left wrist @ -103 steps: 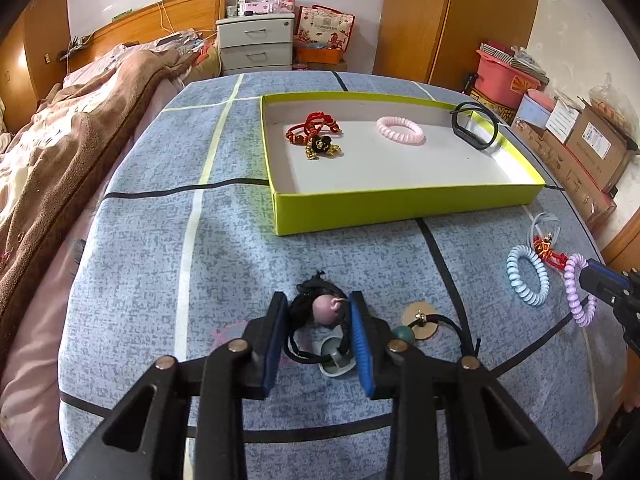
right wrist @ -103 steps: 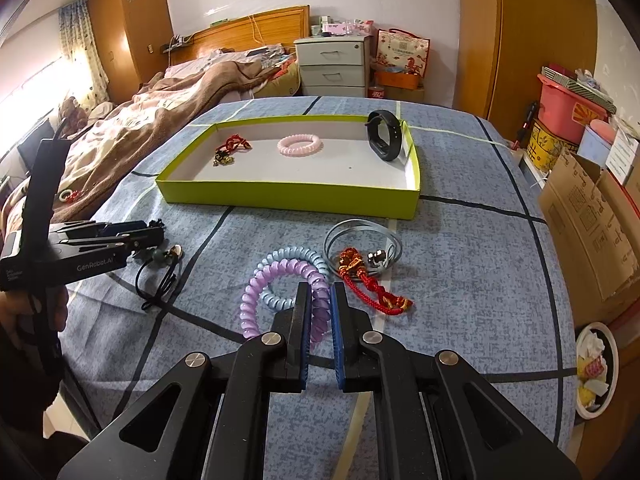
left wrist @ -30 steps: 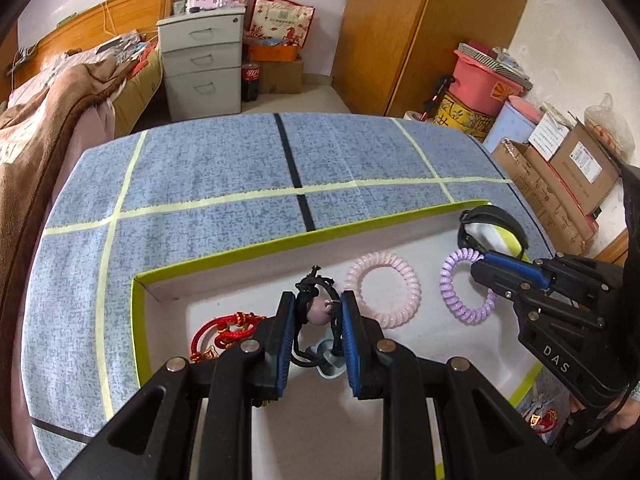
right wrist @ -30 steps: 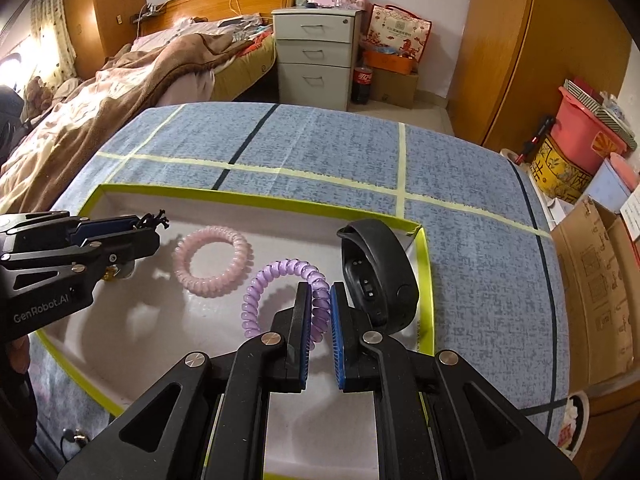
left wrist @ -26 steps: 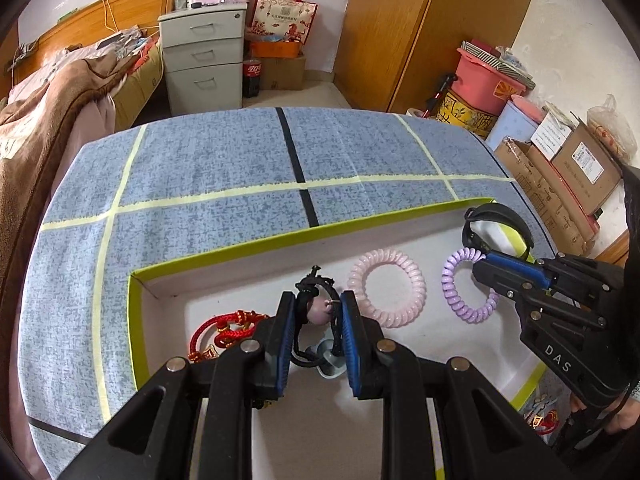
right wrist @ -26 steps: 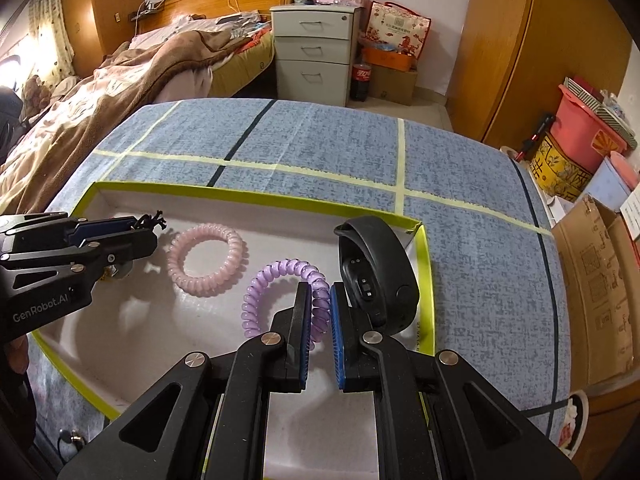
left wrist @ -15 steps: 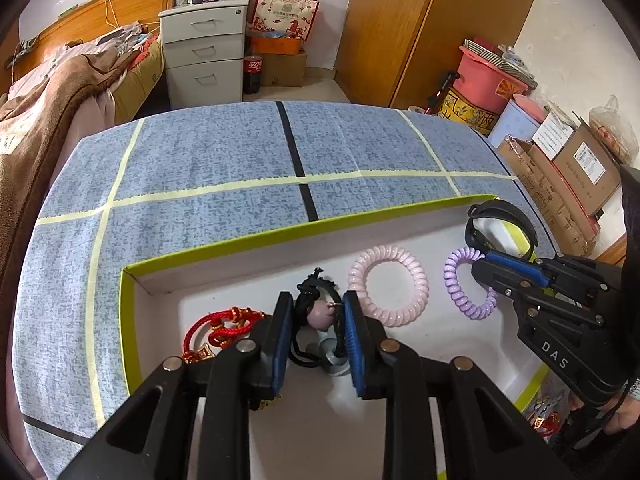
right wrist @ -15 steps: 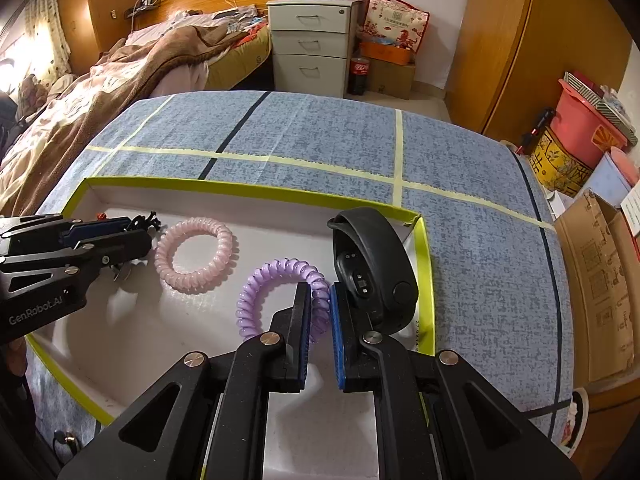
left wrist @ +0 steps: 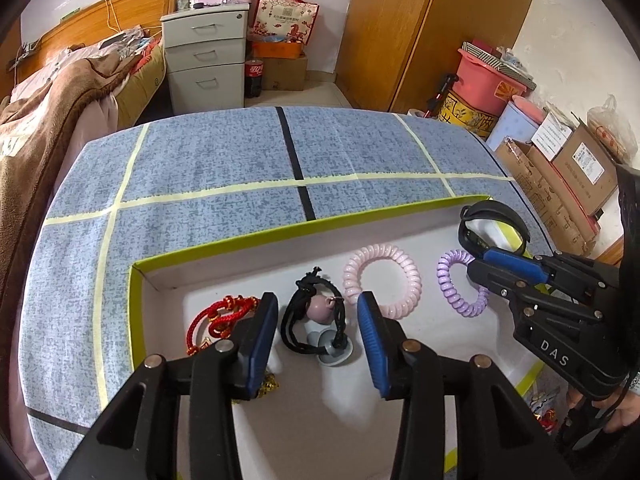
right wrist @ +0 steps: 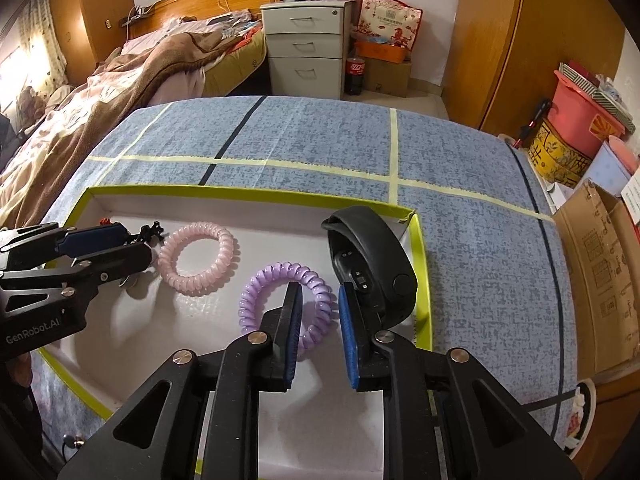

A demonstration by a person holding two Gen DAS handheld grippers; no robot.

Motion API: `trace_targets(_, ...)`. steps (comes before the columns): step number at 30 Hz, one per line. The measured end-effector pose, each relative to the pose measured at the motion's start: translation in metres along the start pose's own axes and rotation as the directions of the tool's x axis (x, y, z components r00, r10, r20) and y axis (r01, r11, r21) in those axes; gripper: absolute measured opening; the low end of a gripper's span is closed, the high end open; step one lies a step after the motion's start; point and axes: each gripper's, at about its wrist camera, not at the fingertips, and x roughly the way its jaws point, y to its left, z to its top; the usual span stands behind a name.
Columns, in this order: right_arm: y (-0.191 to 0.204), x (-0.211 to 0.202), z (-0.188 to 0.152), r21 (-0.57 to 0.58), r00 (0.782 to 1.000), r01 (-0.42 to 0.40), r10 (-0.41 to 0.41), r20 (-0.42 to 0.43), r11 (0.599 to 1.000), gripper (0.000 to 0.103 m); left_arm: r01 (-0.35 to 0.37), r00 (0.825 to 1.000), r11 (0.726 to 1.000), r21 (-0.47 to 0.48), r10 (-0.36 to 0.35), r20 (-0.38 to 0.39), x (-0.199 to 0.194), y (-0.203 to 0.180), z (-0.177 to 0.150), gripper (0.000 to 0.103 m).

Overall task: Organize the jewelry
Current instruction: 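Move both tools back toward the red tassel and green-bead hair tie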

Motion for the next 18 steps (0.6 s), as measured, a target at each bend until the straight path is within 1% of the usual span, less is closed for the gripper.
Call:
trace_targets(1, 0.000, -0.002, -0.001, 0.000, 1.000, -0.008, 0.008, 0.004, 1.000, 0.032, 0.002, 1.000, 1.000, 0.000, -0.002, 0.003, -0.002, 0.000, -0.001, 0.045)
trace_targets(3, 0.001, -0.007, -0.002, 0.002, 1.000, -0.017, 0.017, 0.016, 1.000, 0.044, -0.001, 1.000, 1.000, 0.005, 0.001, 0.007, -0.006, -0.001, -0.002, 0.046)
trace_targets(11, 0.005, -0.024, -0.007, 0.017, 0.998, -0.035, 0.034, 0.044, 0.999, 0.044, -0.002, 0.999, 1.000, 0.004, 0.002, 0.034, -0.027, -0.002, -0.010, 0.048)
trace_targets(15, 0.005, -0.043, -0.015, 0.028, 0.995, -0.061, 0.059, 0.076, 0.998, 0.044, 0.011, 0.998, 1.000, -0.005, -0.011, 0.060, -0.044, -0.002, -0.018, 0.055)
trace_targets(18, 0.003, -0.057, -0.023, 0.033, 0.993, -0.067, 0.064, 0.100, 0.997, 0.044, 0.022, 0.996, 1.000, -0.008, -0.021, 0.082, -0.058, -0.002, -0.025, 0.056)
